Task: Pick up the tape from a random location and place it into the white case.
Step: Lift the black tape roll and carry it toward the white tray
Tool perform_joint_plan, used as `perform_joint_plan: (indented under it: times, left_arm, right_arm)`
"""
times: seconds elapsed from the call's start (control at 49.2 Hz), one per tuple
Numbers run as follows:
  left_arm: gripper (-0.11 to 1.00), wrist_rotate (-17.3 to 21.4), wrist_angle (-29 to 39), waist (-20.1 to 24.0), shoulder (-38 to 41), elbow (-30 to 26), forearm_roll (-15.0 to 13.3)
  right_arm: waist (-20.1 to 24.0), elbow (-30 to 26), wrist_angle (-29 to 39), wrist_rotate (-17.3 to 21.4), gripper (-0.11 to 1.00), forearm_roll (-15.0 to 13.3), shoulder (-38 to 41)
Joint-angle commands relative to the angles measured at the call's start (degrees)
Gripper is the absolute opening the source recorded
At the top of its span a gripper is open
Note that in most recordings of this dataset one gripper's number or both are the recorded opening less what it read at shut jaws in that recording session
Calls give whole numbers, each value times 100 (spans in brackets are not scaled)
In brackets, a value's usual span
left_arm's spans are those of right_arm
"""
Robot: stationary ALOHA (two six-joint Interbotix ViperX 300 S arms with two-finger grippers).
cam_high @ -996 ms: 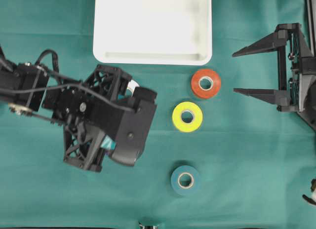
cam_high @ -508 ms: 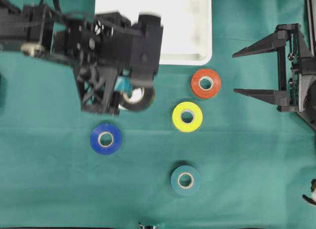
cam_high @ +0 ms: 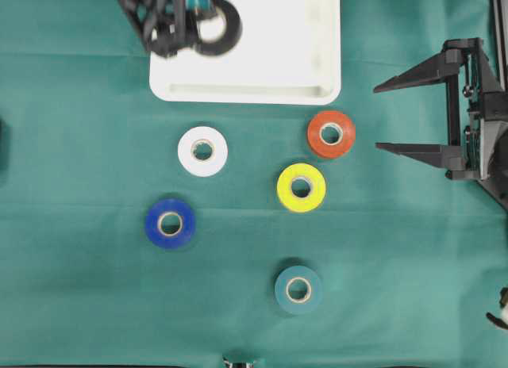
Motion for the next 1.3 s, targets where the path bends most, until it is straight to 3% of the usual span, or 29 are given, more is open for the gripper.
perform_joint_plan:
  times: [0.0, 0.224, 0.732, 1.28]
  left_arm:
    - [18, -9, -18, 176, -132, -79, 18]
    - [18, -18, -18, 457, -132, -70, 18]
    - [18, -18, -88, 457, -62, -97, 18]
    - [18, -18, -211, 422, 729, -853, 18]
  right_arm:
    - [0, -167, -18, -9, 91, 0, 18]
    - [0, -176, 0, -26, 91, -9, 26]
    - [0, -237, 88, -35, 91, -9, 18]
    - [0, -272, 132, -44, 91, -26, 18]
